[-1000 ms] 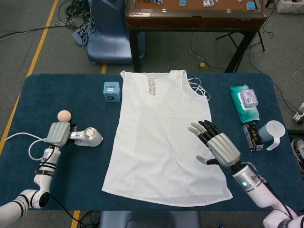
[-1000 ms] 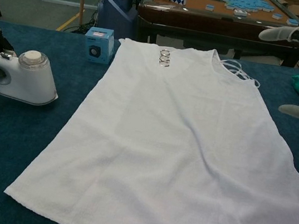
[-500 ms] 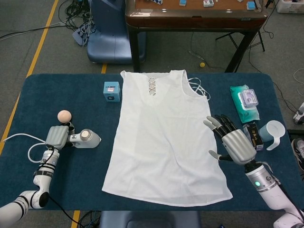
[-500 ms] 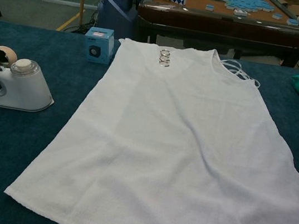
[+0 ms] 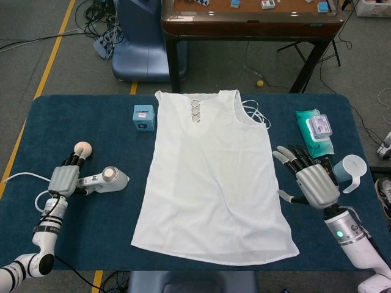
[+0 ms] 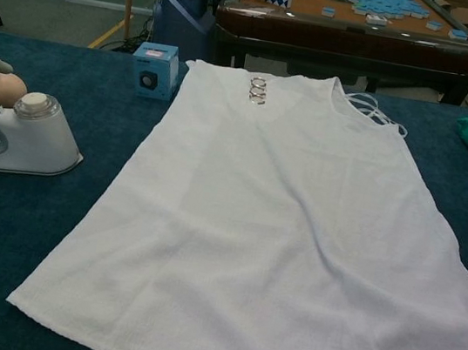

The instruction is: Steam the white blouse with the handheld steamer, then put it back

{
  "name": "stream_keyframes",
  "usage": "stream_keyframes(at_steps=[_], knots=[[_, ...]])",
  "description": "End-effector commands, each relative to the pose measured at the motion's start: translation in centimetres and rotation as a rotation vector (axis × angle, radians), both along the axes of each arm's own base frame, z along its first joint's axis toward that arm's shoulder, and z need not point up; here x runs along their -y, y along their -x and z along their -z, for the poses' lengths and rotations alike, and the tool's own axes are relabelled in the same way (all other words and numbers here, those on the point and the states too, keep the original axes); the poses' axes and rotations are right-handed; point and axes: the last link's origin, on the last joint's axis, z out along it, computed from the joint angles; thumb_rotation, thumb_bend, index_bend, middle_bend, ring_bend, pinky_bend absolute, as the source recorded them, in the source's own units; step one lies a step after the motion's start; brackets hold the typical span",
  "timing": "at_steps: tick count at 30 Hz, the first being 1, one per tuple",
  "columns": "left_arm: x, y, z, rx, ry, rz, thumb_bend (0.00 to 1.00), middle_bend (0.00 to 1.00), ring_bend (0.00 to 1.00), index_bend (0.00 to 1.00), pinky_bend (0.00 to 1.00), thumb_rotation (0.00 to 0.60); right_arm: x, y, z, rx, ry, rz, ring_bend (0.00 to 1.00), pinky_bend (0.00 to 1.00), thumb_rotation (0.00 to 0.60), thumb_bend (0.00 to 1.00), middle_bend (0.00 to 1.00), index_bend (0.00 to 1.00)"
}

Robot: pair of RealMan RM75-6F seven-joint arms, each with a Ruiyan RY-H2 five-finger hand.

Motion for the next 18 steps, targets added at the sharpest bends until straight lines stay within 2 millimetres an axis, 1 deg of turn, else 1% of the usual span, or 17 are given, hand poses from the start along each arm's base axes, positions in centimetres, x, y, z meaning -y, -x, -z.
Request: stream_keyframes(at_steps=[1,3,6,8,10,12,16,18], knots=[[0.8,0.2,-1.0,0.011,-0.02,-0.018,0.0,0.0,0.0,0.0,0.13,0.572,0.0,0.6,-0.3,-0.004,0.009,0.016,0.0,0.02,0.592,0.23,0.08,0.0],[1.5,-0.1,-1.9,0.037,-0.048,-0.015,0.0,0.0,0.0,0.0,0.13,0.6,-0.1,1.1,-0.6,-0.011,0.017,0.033,0.0,0.02,0.591,0.23,0.08,0.0],[2.5,-0.6,-3.2,0.108,-0.099,-0.006,0.0,0.0,0.0,0.0,0.13,0.6,-0.3,1.9,-1.0,-0.023,0.023,0.057,0.0,0.02,0.596,0.24,0.08,0.0],[3.3,-0.8,-4.4,0.139,-0.129,0.008,0.0,0.01,0.03,0.0,0.16,0.6,-0.5,2.7,-1.2,-0.038,0.033,0.076,0.0,0.02,0.599,0.24,0.08,0.0],[4.2,-0.8,-5.6,0.138,-0.16,0.032,0.0,0.06,0.1,0.04,0.22,0.6,-0.8,3.4,-1.4,-0.047,0.039,0.1,0.0,0.02,0.6,0.24,0.1,0.0],[5.1,-0.7,-6.5,0.116,-0.181,0.054,0.0,0.11,0.15,0.1,0.24,0.6,-1.0,4.0,-1.7,-0.048,0.052,0.116,0.0,0.02,0.6,0.24,0.13,0.0],[7.6,-0.4,-7.9,0.068,-0.209,0.073,0.0,0.16,0.16,0.17,0.24,0.6,-2.1,5.3,-2.4,-0.061,0.089,0.147,0.04,0.02,0.6,0.28,0.2,0.04],[8.7,-0.5,-8.5,0.062,-0.224,0.068,0.0,0.18,0.17,0.2,0.24,0.6,-2.7,5.6,-2.7,-0.072,0.108,0.158,0.05,0.03,0.6,0.28,0.21,0.06]])
